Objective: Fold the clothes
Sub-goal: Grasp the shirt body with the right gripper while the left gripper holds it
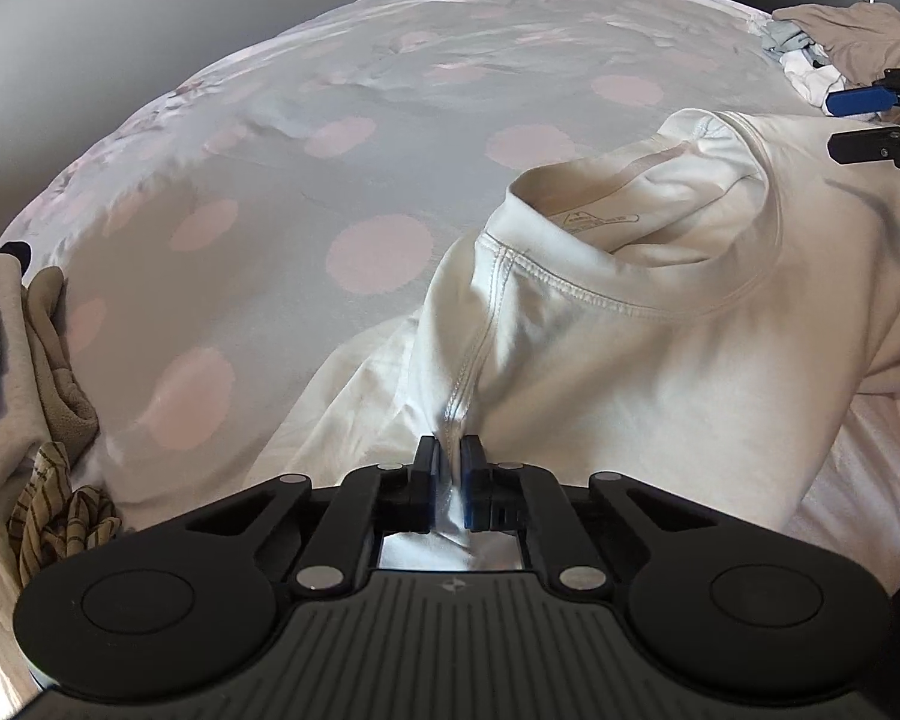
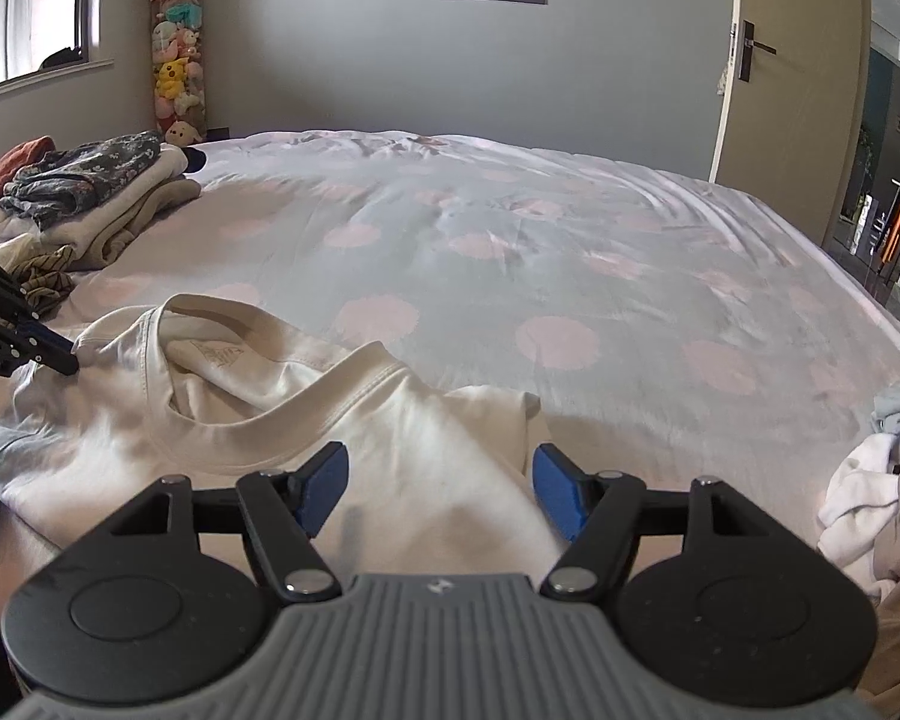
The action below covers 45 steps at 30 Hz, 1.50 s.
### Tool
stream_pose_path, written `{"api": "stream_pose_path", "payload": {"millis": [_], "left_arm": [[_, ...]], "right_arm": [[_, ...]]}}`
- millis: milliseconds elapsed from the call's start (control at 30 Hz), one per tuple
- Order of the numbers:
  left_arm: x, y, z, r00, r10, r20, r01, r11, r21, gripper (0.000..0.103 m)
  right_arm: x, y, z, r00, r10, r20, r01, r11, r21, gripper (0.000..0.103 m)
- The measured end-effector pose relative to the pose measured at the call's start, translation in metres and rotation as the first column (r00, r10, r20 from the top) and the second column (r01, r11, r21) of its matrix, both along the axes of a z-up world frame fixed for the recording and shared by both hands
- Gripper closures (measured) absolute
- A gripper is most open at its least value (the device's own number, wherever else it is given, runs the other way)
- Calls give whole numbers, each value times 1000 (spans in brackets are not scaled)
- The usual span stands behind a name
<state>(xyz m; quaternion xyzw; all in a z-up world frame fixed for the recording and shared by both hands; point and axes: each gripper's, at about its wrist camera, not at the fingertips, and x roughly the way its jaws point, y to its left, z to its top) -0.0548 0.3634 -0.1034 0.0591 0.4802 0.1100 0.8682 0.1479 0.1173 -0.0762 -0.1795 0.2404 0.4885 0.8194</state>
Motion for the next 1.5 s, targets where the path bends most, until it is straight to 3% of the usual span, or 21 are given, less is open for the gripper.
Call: {"api": "stream_pose_path", "payload": {"millis": [133, 267, 467, 700, 1067, 1100, 1200, 1367, 1433, 1500], "left_arm": [[-14, -13, 15, 1000, -9, 10, 9, 1000, 23, 98], [-27, -20, 22, 1000, -3, 26, 3, 1000, 22, 98], [-42, -31, 26, 999, -12, 43, 11, 1000, 14, 98], [-48, -41, 30, 997, -25, 68, 23, 999, 23, 98], [-55, -52, 30, 994, -65, 88, 60, 997, 53, 98], [-55, -53, 29, 994, -69, 88, 64, 997, 54, 98], [-55, -54, 28, 993, -71, 89, 66, 996, 58, 98], [-56, -61, 22, 989, -108, 97, 101, 992, 70, 96], [-56, -65, 19, 987, -132, 92, 125, 989, 73, 83], [-56, -69, 13, 985, -156, 72, 151, 986, 73, 62]], "right_arm": [[-22, 10, 9, 990, 117, 81, -114, 993, -37, 32], [-53, 36, 17, 937, 303, 174, -285, 951, -122, 34], [-93, 89, 28, 769, 569, 293, -495, 819, -291, 44], [-130, 134, 30, 571, 761, 310, -608, 645, -463, 52], [-159, 163, 5, 378, 882, 283, -607, 466, -644, 60], [-160, 165, 3, 372, 884, 282, -598, 461, -655, 69], [-158, 165, 4, 391, 882, 261, -589, 458, -666, 82], [-159, 139, 11, 422, 851, 313, -557, 516, -651, 87], [-159, 127, 11, 460, 823, 334, -537, 557, -633, 87], [-161, 116, 7, 492, 798, 349, -516, 590, -621, 88]]}}
